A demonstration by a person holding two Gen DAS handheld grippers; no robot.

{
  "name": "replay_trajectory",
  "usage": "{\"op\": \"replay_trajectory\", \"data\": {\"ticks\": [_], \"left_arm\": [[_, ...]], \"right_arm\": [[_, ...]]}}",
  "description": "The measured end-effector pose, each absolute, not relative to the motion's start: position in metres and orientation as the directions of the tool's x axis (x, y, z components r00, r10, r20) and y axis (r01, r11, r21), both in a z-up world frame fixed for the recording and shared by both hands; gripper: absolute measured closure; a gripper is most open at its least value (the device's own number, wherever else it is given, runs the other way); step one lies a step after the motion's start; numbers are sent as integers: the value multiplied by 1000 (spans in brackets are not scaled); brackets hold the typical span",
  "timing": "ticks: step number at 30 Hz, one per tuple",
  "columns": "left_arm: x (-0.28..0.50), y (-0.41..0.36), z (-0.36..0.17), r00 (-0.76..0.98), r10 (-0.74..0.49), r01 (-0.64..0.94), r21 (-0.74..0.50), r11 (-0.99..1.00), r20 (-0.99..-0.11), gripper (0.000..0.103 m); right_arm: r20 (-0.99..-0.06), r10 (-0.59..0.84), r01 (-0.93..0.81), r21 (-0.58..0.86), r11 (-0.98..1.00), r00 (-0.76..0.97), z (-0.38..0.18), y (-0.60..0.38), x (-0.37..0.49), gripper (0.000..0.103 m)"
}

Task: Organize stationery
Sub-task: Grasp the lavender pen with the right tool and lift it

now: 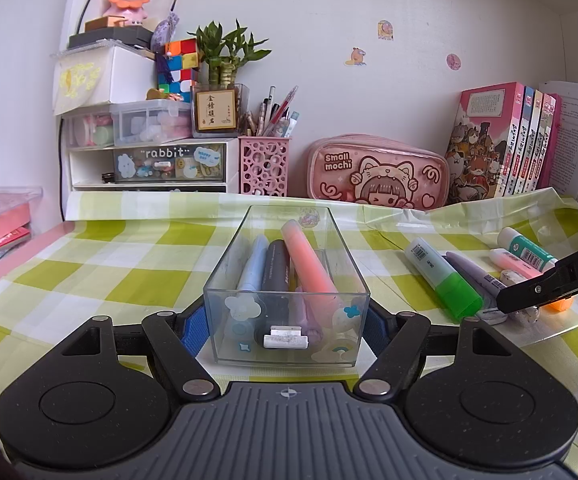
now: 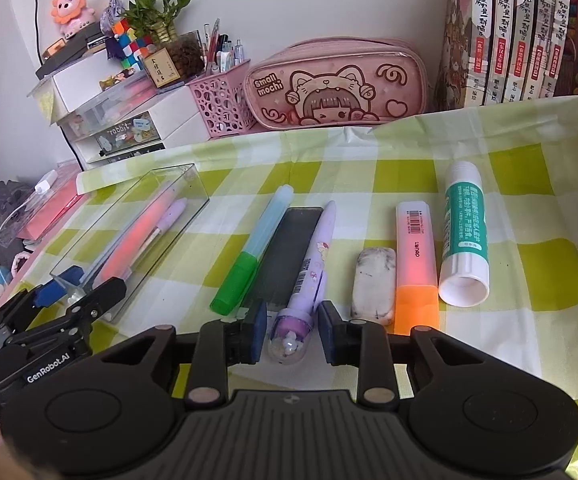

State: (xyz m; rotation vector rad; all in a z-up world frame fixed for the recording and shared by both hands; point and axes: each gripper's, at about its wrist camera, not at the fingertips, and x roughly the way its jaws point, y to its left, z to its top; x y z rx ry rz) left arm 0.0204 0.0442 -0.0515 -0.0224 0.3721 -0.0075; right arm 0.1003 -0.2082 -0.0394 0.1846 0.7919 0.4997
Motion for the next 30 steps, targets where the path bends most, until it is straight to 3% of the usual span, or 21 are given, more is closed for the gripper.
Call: {"op": "replay_trajectory", "data": {"ticks": [8, 21, 30], "left_arm": [[20, 44, -52, 932, -11, 3, -23, 1000, -363, 30], [20, 44, -52, 932, -11, 3, -23, 1000, -363, 30], [20, 44, -52, 932, -11, 3, -23, 1000, -363, 30]], "right_arm": [[-638, 486, -301, 384, 873, 597, -39, -203, 118, 70], [-608, 550, -148, 583, 799, 572, -45, -219, 156, 70], [-629, 515, -87, 582, 809, 583, -44, -213, 176, 70]]}}
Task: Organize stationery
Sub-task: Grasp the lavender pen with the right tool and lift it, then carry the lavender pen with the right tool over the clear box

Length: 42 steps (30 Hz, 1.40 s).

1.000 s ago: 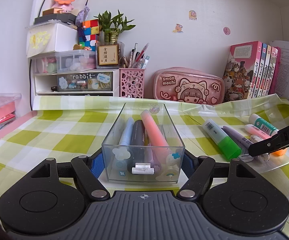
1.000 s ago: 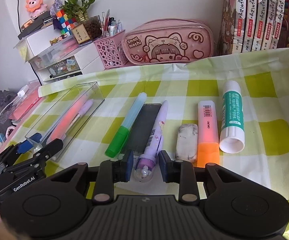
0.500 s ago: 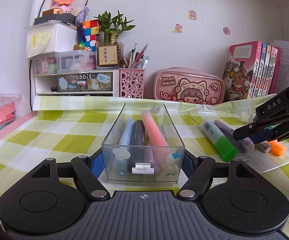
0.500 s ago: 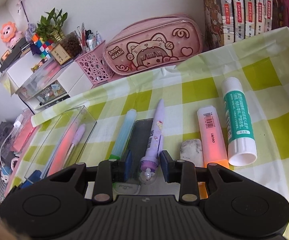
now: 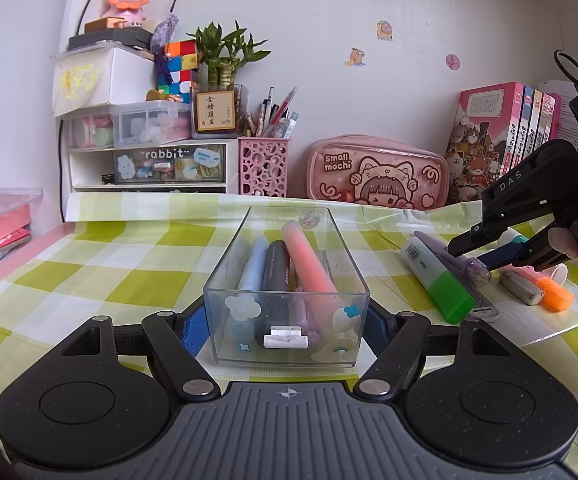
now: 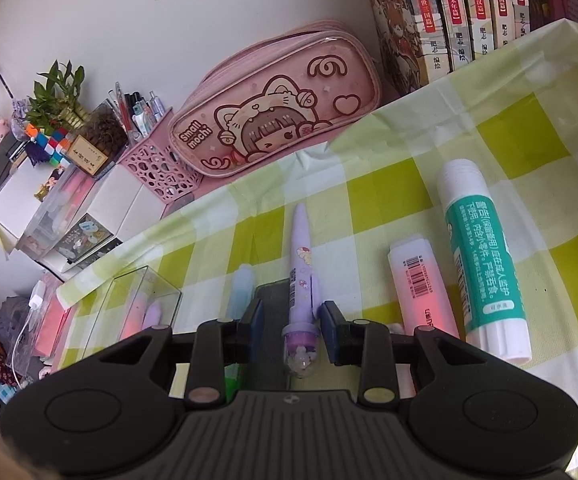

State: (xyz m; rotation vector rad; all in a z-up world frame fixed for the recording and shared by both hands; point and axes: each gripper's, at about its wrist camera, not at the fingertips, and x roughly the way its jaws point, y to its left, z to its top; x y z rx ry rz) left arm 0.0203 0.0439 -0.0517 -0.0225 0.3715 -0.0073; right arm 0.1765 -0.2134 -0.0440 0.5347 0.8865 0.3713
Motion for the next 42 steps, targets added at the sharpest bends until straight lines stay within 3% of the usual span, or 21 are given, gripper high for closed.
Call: {"op": "replay_trajectory", "data": {"ticks": [13, 17, 24, 26, 30, 42], "left_arm": [[20, 44, -52, 932, -11, 3, -23, 1000, -363, 30], [20, 44, -52, 932, -11, 3, -23, 1000, -363, 30], [20, 44, -52, 932, -11, 3, -22, 1000, -363, 30], [20, 44, -52, 932, -11, 3, -23, 1000, -363, 30], [20, 44, -52, 932, -11, 3, -22, 1000, -363, 30], [20, 44, -52, 932, -10, 3, -22, 1000, -363, 30]], "right_arm": [[-685, 423, -48, 495, 868, 593, -33, -201, 204, 70], [-699, 398, -51, 461, 886, 595, -36, -196, 207, 82], [-699, 384, -48, 449, 892, 604, -35, -195, 202, 83], [-689, 399, -50, 468, 883, 605, -33, -195, 199, 87], [-653, 468, -45, 554, 831, 595, -27, -199, 192, 87], [-591, 558, -89, 636, 767, 582, -4, -188, 178, 87]]}}
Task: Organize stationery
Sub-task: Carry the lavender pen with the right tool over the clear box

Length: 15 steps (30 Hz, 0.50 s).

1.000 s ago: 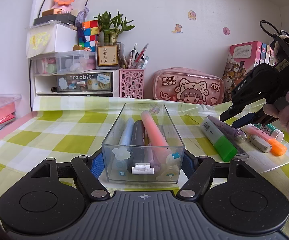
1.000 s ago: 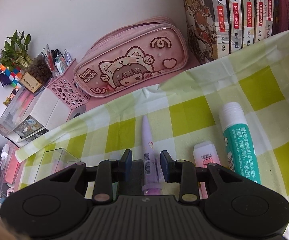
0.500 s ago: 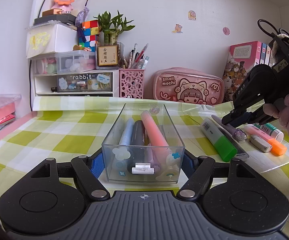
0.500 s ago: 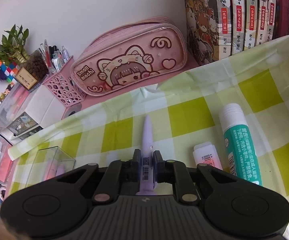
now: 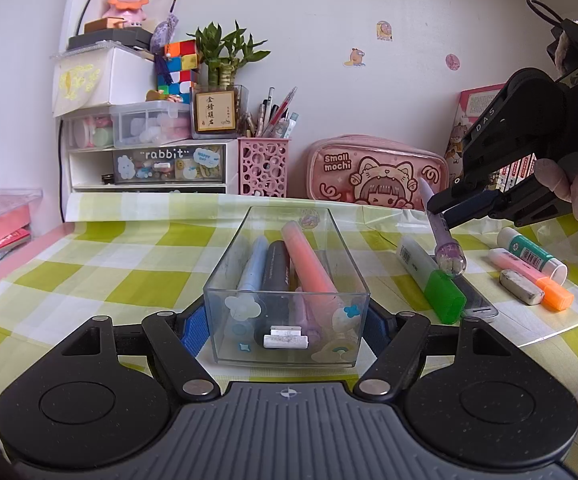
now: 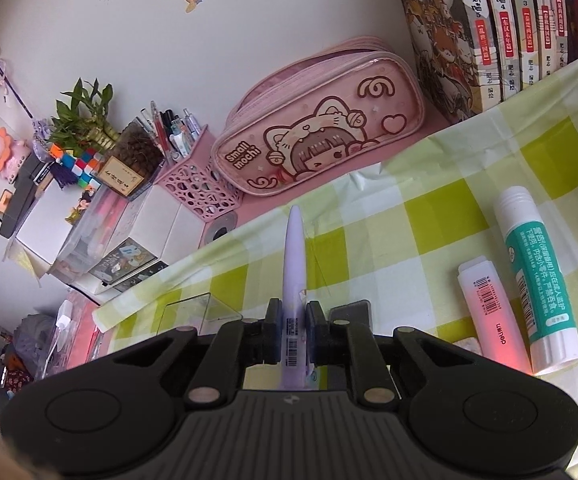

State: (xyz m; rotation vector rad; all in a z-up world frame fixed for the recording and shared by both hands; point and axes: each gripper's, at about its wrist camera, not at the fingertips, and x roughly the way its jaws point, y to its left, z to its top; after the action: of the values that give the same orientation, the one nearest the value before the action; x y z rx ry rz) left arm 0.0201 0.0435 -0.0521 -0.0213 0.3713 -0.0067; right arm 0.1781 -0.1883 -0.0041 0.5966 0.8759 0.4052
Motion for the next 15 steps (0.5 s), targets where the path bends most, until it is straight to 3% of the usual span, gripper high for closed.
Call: {"op": "replay_trajectory", "data": {"ticks": [15], "left_arm": [[20, 44, -51, 931, -12, 3, -25, 1000, -365, 30]], "right_arm": [[-482, 711, -235, 717, 656, 512, 40, -148, 160, 94]]}}
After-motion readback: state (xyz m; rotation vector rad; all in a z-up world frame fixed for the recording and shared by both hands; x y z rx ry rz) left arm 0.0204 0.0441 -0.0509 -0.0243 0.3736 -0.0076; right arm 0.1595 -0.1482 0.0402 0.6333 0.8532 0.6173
